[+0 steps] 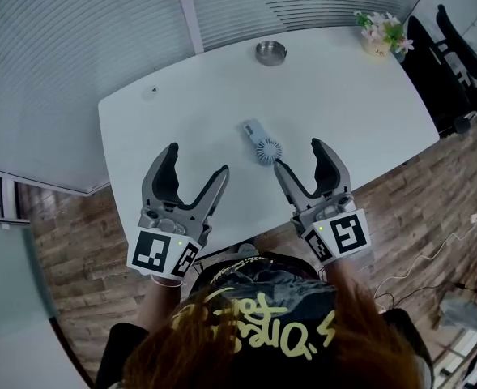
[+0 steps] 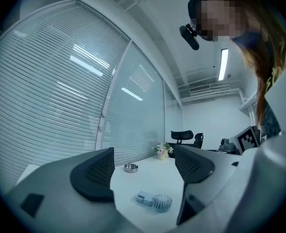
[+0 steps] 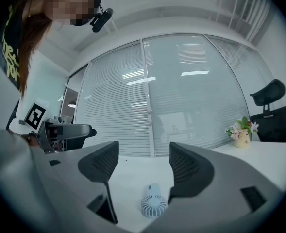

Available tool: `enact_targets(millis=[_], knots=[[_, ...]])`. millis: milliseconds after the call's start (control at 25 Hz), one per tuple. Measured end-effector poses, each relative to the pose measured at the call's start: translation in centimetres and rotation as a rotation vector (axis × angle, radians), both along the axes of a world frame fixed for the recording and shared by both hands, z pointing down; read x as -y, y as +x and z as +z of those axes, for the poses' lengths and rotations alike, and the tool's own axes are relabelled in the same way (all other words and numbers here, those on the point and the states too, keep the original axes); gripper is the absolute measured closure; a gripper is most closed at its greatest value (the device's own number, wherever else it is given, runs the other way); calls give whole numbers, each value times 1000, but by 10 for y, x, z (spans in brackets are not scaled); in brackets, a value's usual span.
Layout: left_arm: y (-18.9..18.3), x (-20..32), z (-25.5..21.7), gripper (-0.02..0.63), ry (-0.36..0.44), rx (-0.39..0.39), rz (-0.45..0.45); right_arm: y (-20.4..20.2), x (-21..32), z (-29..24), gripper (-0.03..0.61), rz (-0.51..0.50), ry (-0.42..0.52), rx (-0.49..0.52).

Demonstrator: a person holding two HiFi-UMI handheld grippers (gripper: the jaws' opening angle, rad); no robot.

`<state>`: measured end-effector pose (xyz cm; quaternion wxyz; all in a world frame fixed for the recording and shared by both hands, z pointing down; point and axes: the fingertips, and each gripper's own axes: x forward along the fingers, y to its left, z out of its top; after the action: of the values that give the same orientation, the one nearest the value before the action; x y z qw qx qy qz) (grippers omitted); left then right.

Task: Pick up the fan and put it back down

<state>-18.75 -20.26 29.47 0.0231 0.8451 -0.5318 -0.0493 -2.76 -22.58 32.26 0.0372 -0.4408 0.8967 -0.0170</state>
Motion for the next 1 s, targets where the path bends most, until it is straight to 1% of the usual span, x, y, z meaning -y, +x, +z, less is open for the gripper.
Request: enact_targets(millis=[280, 440, 720, 1000], knots=[[2, 5, -1, 229, 11, -7, -7, -1, 4, -4, 268, -19, 16, -12], [-1, 7, -6, 229, 17, 2, -33, -4, 12, -6, 268, -40, 16, -7], [-14, 9, -3, 230, -2, -6, -101, -15, 22, -8, 268, -100, 18, -21], [-12, 5, 13, 230, -48, -22, -133, -18, 29, 10, 268, -129, -26, -47]])
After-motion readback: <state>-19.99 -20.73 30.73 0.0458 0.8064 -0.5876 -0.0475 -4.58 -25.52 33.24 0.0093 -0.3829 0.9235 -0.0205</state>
